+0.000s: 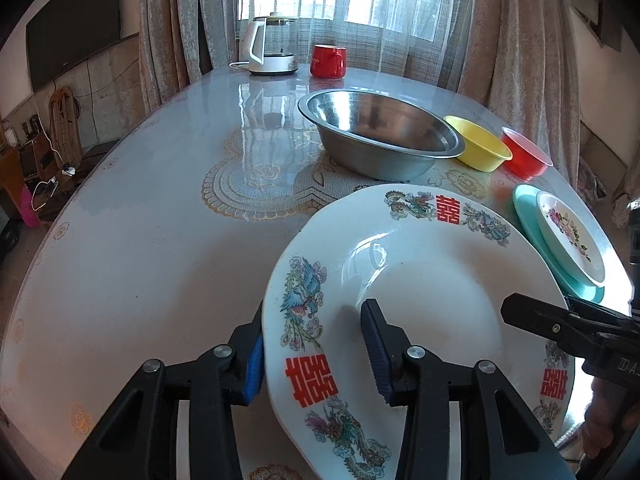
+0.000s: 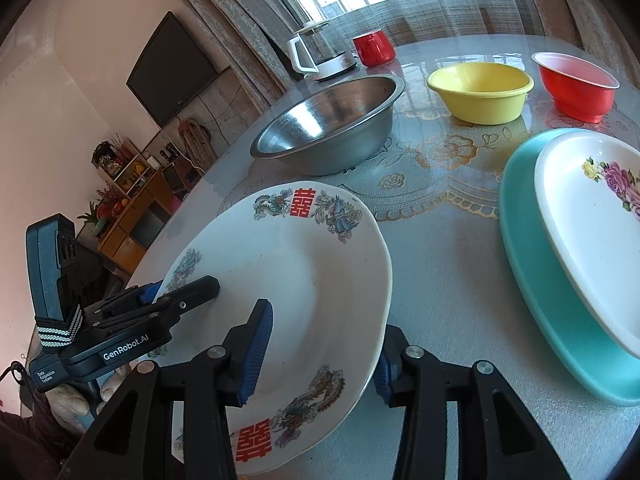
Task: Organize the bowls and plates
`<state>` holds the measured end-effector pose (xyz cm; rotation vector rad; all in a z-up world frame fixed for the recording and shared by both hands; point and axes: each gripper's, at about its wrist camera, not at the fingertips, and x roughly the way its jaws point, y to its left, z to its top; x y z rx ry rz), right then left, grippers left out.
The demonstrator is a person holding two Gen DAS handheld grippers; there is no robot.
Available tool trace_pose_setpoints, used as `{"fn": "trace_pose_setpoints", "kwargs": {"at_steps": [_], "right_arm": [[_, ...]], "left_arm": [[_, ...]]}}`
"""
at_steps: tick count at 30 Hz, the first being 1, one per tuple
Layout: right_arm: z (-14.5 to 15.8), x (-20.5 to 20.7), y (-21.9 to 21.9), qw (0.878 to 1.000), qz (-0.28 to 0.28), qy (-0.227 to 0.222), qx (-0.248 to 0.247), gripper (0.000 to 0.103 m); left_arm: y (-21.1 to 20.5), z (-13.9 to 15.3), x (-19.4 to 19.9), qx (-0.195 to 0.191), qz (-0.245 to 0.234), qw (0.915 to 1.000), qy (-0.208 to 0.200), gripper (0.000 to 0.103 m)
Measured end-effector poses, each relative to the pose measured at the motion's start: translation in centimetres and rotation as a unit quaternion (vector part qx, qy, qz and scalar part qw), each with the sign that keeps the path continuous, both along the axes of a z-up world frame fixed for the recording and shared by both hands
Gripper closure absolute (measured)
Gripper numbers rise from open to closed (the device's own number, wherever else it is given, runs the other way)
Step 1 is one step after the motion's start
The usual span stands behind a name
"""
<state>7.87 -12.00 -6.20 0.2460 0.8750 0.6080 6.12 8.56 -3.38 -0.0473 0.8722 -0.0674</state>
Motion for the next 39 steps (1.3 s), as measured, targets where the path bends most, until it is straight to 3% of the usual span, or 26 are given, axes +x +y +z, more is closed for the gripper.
{"fn": "trace_pose_setpoints", "kwargs": {"at_steps": [3, 5, 8, 10, 13, 19, 29, 35, 39], "right_arm": [[0.0, -0.3, 0.4, 1.000, 0.001, -0.008, -0.019, 0.060], [0.1, -0.3, 0.5, 0.999, -0.003, -0.014, -0.035, 0.069], [-0.1, -0.1, 0.3, 0.999, -0.009, -0.009, -0.035, 0.074], [0.0, -0.1, 0.4, 0.999, -0.008, -0.009, -0.040, 0.074], [0.1, 0.0, 0.4, 0.999, 0.000, -0.008, -0.042, 0.072], [0.1, -0.3, 0.4, 0.999, 0.001, -0.014, -0.046, 0.074], [0.2, -0.8, -0.7, 0.999, 0.009, -0.009, -0.037, 0.074], [0.0, -0.6, -1.5, 1.000, 0.022, 0.001, -0.022, 0.074], [0.1, -0.9, -1.4, 0.999, 0.027, -0.005, -0.030, 0.074]], "left_arm": [[0.2, 0.0, 0.0, -0.006, 0.003, 1.0000, 0.003, 0.060], [0.3, 0.1, 0.0, -0.005, 0.005, 1.0000, 0.004, 0.060], [0.4, 0.0, -0.2, -0.011, 0.001, 0.9999, 0.001, 0.060], [0.2, -0.3, -0.1, -0.024, -0.012, 0.9996, 0.001, 0.050], [0.1, -0.3, -0.2, -0.022, -0.009, 0.9997, -0.002, 0.050], [0.9, -0.2, -0.4, -0.033, 0.001, 0.9995, -0.002, 0.062], [-0.1, 0.6, -1.1, -0.028, -0.015, 0.9993, -0.019, 0.062], [-0.5, -0.2, -0.8, -0.026, -0.012, 0.9995, -0.010, 0.062], [-0.3, -0.1, -0.9, -0.041, -0.008, 0.9991, -0.009, 0.062]]}}
